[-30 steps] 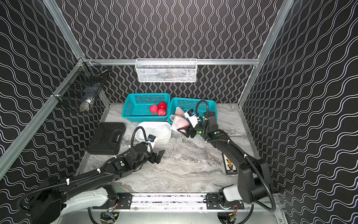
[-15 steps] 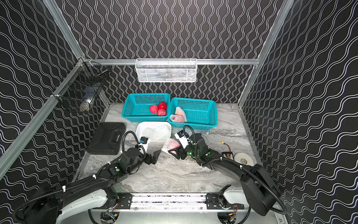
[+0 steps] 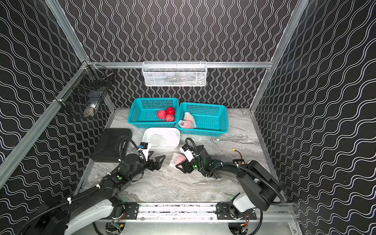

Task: Remove foam nets from apples
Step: Place the apple at the center of the board.

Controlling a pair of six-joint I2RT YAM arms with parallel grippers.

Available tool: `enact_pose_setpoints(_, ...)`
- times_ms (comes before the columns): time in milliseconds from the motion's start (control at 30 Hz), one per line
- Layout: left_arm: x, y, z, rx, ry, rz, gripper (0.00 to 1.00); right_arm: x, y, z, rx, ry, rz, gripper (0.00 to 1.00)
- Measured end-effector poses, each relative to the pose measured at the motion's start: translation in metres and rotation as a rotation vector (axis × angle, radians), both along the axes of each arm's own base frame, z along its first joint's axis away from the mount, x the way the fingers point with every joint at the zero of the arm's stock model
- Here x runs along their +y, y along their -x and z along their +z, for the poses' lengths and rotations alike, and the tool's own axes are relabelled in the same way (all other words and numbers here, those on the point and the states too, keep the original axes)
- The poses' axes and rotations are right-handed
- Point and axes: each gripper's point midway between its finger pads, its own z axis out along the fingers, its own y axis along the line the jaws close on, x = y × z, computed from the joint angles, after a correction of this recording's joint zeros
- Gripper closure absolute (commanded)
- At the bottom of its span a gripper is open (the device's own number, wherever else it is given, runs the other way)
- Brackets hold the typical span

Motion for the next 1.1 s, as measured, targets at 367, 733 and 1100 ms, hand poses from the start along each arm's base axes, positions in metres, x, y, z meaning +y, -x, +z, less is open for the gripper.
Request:
enact_pose_setpoints(367, -0.017, 0.004, -0.036, 0.117, 0.03, -0.071, 0.02, 0.008, -0.002, -0.017, 0.022, 0.026, 0.002, 0.23)
enact_pose_setpoints(733, -0.031, 0.006, -0.054, 0.172, 0.039, -0.14, 0.06, 0.008, 0.001, -0.009, -0.022, -0.002, 0.0, 0.0)
enact_pose_setpoints(1100, -0.043, 0.005, -0.053, 0.177, 0.067, -0.196, 0.06, -0.004, 0.006, 0.018, -0.131, -0.073, -0.023, 0.0)
